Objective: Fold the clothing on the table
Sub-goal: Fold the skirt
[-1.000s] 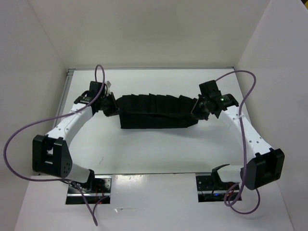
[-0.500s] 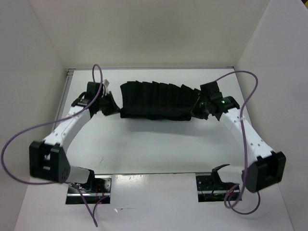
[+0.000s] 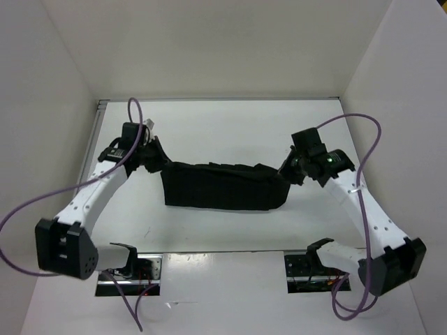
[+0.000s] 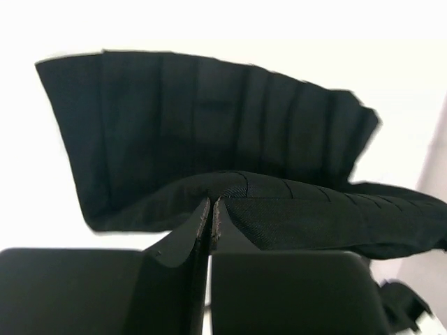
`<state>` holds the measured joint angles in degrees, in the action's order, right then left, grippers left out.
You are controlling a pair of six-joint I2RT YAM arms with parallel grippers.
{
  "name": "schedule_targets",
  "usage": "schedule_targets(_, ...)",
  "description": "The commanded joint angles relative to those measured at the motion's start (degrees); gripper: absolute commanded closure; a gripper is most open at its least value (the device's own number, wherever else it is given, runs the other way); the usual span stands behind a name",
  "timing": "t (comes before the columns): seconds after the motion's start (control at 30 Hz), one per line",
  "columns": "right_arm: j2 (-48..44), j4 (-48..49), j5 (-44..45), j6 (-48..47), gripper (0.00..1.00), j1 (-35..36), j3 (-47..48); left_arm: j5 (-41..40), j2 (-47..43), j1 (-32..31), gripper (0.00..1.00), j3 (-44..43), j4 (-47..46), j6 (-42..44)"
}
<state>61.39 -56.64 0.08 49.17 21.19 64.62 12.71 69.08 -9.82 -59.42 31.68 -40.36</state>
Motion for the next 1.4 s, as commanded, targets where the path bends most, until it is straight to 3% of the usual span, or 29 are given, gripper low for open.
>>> schedule_targets(0.0, 5.0, 5.7, 5.1, -2.1, 1.00, -1.7, 1.9, -3.6, 8.1, 0.7, 1.00, -3.9, -4.3, 2.7)
schedule_targets(0.1, 11.2, 8.6, 6.2, -3.1, 1.00, -1.7, 3.6, -4.1, 14.7, 1.2, 1.00, -7.6, -5.6, 4.7)
schedule_targets(0.3, 16.7, 11.0, 7.3, -3.7, 1.00, -2.2, 3.6, -4.6, 18.7, 1.7, 1.00, -7.6, -5.6, 5.2)
schedule_targets(0.8, 14.0, 8.2, 6.2, -4.8, 1.00, -2.2, 3.5, -2.4, 13.0, 2.3, 1.00, -0.8, -3.3, 5.2)
schedule_targets(0.93, 18.4, 12.2, 7.4, -5.3, 1.00, -2.7, 3.8, -1.8, 20.3, 2.3, 0.99, -1.3, -5.7, 4.7)
schedule_targets(1.0, 21.2, 13.9, 9.8, -5.8, 0.80, -2.7, 5.3, -2.5, 23.0, 2.3, 0.90, -3.8, -7.2, 4.1)
schedule_targets(1.07, 25.3, 17.6, 11.6, -7.1, 0.77, -3.3, 6.7, -3.0, 27.0, 3.0, 0.74, -6.0, -8.2, 3.4)
schedule_targets(1.17, 27.9, 23.4, 17.7, -8.4, 0.54, -3.9, 10.3, -3.7, 29.6, 5.1, 0.62, -12.5, -9.6, 0.9)
schedule_targets(1.23, 27.9, 26.7, 20.7, -9.1, 0.50, -3.9, 12.3, -3.1, 30.2, 6.0, 0.56, -16.9, -9.6, 0.1)
schedule_targets(1.3, 24.4, 27.2, 21.2, -9.9, 0.49, -3.9, 12.9, -3.1, 27.4, 6.0, 0.42, -17.7, -9.0, 0.1)
schedule_targets(1.37, 21.9, 25.7, 21.2, -10.6, 0.47, -3.9, 12.9, -3.1, 24.8, 6.0, 0.42, -17.0, -10.2, 0.1)
